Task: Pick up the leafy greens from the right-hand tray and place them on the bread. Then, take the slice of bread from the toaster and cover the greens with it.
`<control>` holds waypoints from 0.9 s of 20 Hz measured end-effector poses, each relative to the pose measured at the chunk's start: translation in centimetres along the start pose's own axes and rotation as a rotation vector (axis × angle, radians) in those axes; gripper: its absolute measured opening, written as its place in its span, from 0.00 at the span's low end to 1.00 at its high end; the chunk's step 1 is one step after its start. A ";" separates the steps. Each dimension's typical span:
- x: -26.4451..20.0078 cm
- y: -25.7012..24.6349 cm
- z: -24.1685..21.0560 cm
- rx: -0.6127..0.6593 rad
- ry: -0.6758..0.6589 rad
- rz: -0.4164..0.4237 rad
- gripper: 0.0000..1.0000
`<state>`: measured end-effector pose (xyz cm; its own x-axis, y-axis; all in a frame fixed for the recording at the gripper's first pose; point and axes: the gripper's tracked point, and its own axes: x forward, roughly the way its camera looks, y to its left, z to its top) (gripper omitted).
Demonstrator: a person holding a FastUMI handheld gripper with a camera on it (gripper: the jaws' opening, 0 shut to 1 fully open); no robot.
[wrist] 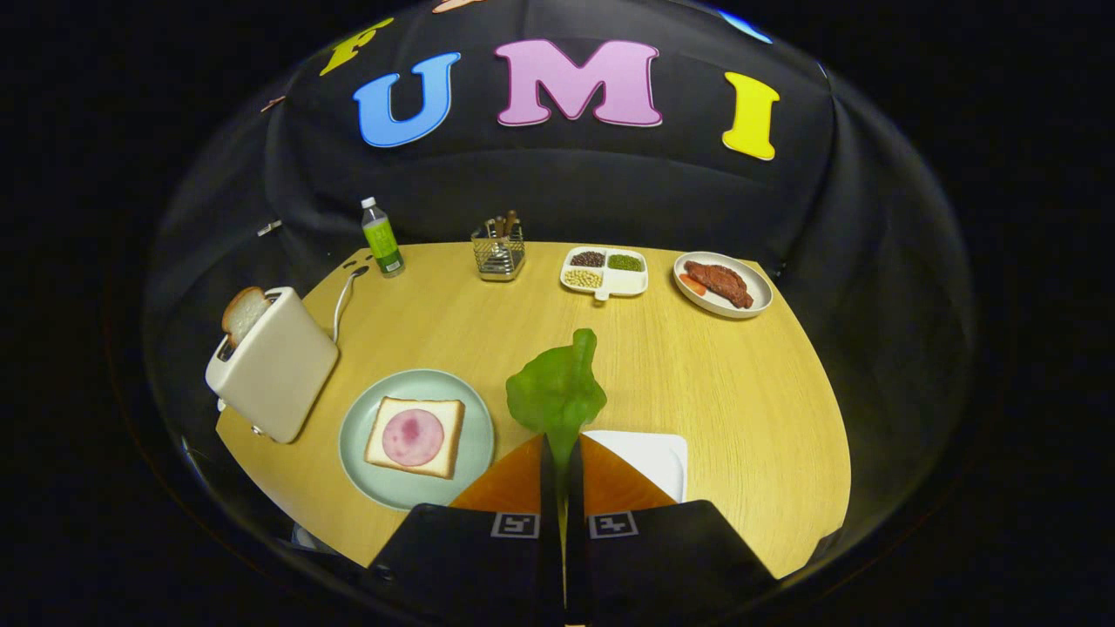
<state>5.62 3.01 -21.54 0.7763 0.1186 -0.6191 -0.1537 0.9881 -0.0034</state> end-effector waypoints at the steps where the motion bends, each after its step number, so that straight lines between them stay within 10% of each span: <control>1: -0.3 1.1 0.4 -0.003 -0.011 0.014 0.06; 18: 3.7 15.0 -1.8 -0.091 0.106 0.199 0.09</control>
<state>5.07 18.04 -25.27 0.6577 0.2941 -0.6935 -0.3553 0.9329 0.0587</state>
